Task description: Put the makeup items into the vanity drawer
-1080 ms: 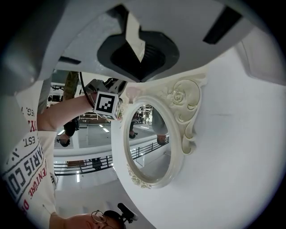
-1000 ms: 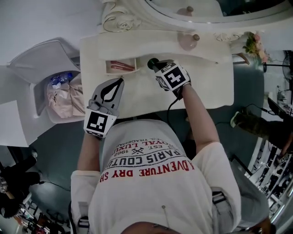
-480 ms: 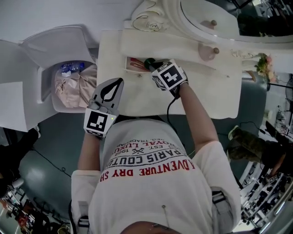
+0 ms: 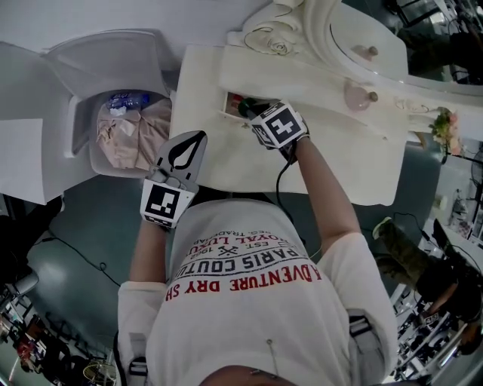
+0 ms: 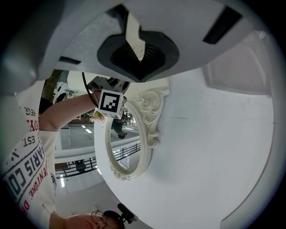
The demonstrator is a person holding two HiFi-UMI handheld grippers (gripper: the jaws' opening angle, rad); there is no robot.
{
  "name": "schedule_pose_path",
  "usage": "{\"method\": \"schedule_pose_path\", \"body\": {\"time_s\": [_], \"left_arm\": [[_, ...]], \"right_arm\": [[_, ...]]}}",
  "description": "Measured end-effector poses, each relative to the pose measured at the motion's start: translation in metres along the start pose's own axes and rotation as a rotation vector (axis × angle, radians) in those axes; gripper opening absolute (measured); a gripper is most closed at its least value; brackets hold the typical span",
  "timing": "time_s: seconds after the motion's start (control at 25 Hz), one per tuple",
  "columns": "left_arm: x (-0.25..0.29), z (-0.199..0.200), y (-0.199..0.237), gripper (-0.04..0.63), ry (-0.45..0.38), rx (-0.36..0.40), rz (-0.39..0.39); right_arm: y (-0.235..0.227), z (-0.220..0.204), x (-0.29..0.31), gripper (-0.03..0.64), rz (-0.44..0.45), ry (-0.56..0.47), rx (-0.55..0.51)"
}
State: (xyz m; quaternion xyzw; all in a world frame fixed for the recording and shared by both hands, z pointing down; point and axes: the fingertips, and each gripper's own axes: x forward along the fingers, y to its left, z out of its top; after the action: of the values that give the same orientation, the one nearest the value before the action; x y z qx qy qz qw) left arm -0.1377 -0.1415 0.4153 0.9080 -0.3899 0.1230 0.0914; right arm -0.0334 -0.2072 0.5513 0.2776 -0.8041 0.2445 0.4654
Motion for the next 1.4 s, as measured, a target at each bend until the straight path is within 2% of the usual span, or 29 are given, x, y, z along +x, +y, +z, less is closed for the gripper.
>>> {"method": "schedule_pose_path", "body": {"time_s": [0.12,0.2,0.56,0.64,0.72,0.76,0.96,1.12,1.4], "left_arm": [[-0.004,-0.003,0.002,0.003,0.006,-0.005,0.003],[-0.004,-0.003,0.003,0.003,0.004,-0.004,0.001],[-0.002,0.002,-0.006,0.003,-0.014,0.021,-0.04],[0.0,0.007,-0.009,0.003,-0.028,0.028,-0.049],[0.001,0.013,-0.012,0.003,-0.04,0.029,-0.053],[0.001,0.016,-0.014,0.003,-0.044,0.029,-0.053],[0.008,0.028,-0.019,0.004,-0.051,0.04,-0.059],[0.016,0.036,-0.018,0.003,-0.055,0.036,-0.048],[0.028,0.064,-0.023,0.003,-0.08,0.071,-0.044]], "right_arm": [[-0.002,0.001,0.004,0.015,-0.023,-0.005,0.011],[-0.002,0.001,0.004,0.099,-0.035,-0.011,0.006],[0.0,0.0,-0.02,0.098,-0.081,-0.079,0.025],[-0.001,0.005,-0.035,0.072,-0.104,-0.125,0.025],[-0.001,0.008,-0.053,0.005,-0.124,-0.173,0.041],[0.0,0.009,-0.062,-0.002,-0.125,-0.197,0.055],[0.002,0.015,-0.109,-0.002,-0.15,-0.329,0.095],[0.003,0.02,-0.149,-0.002,-0.18,-0.493,0.077],[-0.002,0.012,-0.218,-0.002,-0.322,-0.752,0.059]]}}
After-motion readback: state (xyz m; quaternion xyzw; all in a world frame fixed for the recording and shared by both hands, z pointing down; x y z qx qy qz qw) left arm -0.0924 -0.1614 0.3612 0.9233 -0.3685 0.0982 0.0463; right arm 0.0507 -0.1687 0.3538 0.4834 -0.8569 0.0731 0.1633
